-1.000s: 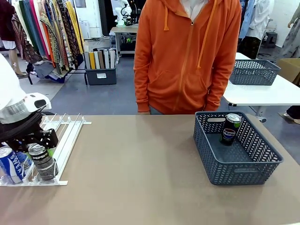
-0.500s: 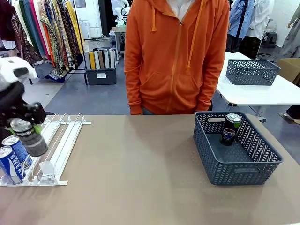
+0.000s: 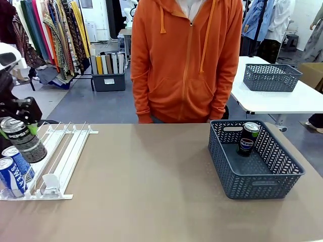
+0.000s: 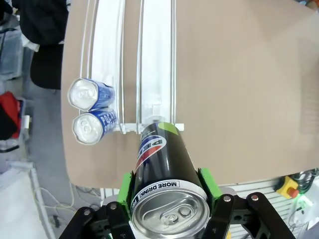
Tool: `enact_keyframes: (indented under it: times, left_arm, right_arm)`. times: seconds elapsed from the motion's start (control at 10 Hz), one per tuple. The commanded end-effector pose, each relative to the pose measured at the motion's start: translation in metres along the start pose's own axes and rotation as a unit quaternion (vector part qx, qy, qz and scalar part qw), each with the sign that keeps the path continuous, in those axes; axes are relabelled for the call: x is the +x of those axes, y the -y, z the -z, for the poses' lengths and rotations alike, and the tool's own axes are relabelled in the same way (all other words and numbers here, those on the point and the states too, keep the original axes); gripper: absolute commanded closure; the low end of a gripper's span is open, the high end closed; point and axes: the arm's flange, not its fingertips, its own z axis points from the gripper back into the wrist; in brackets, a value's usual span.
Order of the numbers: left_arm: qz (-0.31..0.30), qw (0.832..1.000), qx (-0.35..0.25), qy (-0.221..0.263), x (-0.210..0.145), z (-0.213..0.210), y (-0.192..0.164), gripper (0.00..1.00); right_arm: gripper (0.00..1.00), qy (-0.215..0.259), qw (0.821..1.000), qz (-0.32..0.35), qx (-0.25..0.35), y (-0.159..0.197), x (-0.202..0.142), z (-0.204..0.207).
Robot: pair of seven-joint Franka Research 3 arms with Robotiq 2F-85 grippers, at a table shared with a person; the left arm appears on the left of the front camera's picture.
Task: Retrieve and store the cans from the dispenser.
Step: Pick up the last remaining can from one row of the Automatic Can Dispenser and place it in the middle of the table.
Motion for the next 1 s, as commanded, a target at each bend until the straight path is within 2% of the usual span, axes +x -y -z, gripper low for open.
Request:
enact_keyframes:
  times: [0.0,0.2,0.3,0.4,0.6,0.8,0.9]
  left_arm:
    - [0.01,1.0,0.006,0.009,0.004,0.001,0.0,1.0]
    - [0.001,1.0,0.002,-0.005,0.001,0.006,0.0,1.0]
    - [0.028,1.0,0.005,0.006,0.007,0.012,0.013,1.0]
    - [0.085,0.996,0.026,0.017,0.017,0.019,0.06,1.0]
    - [0.197,0.979,-0.025,0.035,0.035,0.045,0.159,1.0]
    - [0.275,0.96,-0.054,-0.004,0.037,0.099,0.243,1.0]
    - [0.294,0.954,-0.063,-0.021,0.035,0.124,0.275,1.0]
  right_arm:
    - [0.0,0.006,1.0,-0.009,0.016,-0.001,0.001,0.001]
    - [0.0,0.006,1.0,-0.009,0.016,-0.001,0.001,0.001]
    - [0.0,0.006,1.0,-0.009,0.016,-0.001,0.001,0.001]
    - [0.0,0.006,1.0,-0.009,0.016,-0.001,0.001,0.001]
    - [0.0,0.006,1.0,-0.009,0.016,-0.001,0.001,0.001]
    - [0.0,0.006,1.0,-0.009,0.016,-0.001,0.001,0.001]
    - [0.0,0.006,1.0,-0.009,0.016,-0.001,0.001,0.001]
